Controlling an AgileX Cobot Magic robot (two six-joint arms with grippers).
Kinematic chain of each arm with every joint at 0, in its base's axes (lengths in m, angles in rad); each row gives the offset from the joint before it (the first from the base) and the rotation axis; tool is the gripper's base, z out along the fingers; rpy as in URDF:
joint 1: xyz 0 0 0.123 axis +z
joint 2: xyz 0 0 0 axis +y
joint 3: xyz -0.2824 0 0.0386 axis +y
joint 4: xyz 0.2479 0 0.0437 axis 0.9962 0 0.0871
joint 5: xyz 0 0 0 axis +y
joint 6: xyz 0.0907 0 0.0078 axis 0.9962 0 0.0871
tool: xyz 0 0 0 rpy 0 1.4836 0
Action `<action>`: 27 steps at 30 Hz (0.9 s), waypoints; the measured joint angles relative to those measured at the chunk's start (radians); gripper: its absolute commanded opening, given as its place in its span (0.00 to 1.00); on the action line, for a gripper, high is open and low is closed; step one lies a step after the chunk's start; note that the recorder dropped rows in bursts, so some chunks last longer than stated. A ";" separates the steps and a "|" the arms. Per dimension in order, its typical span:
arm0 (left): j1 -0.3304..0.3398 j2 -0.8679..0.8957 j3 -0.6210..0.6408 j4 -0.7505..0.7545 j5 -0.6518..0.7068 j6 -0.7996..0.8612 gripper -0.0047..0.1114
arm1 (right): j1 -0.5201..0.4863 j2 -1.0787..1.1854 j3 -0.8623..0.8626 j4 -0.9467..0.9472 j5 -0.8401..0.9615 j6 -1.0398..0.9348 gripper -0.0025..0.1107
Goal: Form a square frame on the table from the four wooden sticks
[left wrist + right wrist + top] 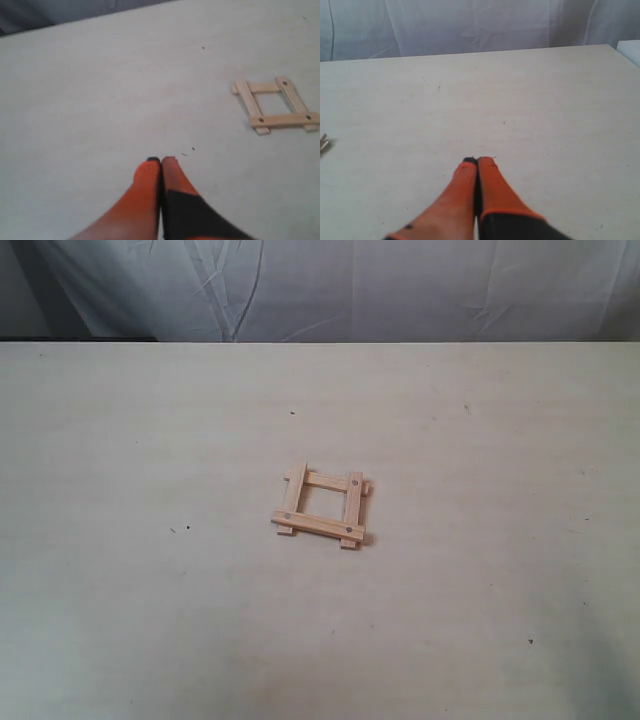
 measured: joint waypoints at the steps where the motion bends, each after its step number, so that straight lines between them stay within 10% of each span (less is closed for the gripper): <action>1: 0.000 -0.024 0.028 0.012 -0.045 0.002 0.04 | 0.000 0.000 0.000 0.000 0.000 0.000 0.01; 13: -0.004 -0.407 0.459 0.029 -0.420 0.007 0.04 | 0.000 0.000 0.002 0.000 -0.002 0.002 0.01; 27: -0.004 -0.573 0.507 0.109 -0.352 0.007 0.04 | 0.000 0.000 0.002 0.000 -0.002 0.002 0.01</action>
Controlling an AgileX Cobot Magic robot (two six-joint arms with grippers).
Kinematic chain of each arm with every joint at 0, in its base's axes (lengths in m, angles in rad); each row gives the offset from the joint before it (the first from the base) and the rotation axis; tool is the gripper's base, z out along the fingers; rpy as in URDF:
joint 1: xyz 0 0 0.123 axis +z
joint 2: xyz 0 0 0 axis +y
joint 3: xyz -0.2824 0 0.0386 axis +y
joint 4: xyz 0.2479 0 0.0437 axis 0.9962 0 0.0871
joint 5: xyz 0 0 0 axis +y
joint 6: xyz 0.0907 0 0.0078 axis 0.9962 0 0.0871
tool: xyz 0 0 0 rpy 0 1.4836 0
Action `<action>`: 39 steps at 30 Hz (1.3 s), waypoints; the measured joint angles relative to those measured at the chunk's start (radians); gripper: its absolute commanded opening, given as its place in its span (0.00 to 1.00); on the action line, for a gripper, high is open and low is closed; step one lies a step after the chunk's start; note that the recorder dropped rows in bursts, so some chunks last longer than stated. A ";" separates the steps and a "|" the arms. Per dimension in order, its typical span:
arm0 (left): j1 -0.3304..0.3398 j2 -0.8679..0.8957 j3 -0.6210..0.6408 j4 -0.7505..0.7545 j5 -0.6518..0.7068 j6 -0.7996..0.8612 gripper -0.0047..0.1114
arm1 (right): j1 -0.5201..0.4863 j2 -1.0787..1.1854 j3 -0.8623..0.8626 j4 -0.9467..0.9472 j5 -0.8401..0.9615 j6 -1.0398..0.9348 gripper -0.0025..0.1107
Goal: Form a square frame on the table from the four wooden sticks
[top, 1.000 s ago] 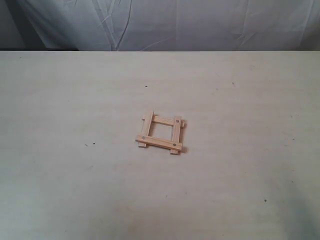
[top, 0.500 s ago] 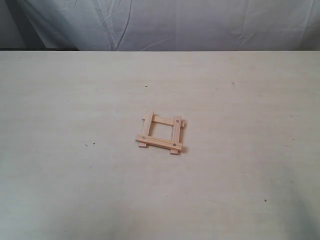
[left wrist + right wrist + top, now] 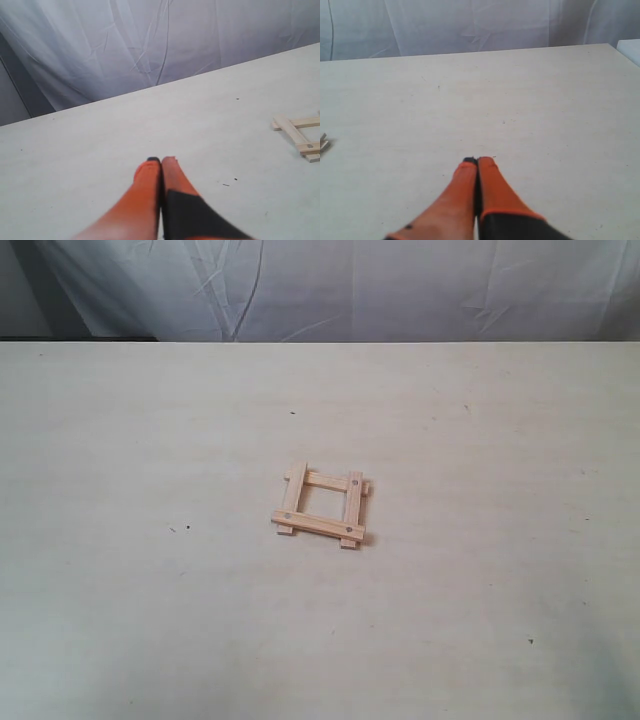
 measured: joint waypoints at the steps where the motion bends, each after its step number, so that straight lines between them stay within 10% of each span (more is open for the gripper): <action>1: 0.000 0.000 0.000 0.000 0.000 0.000 0.04 | 0.000 0.000 0.000 0.000 0.000 0.000 0.01; 39: 0.000 0.000 0.000 0.122 0.000 -0.224 0.04 | 0.000 0.000 0.000 -0.002 0.000 0.002 0.01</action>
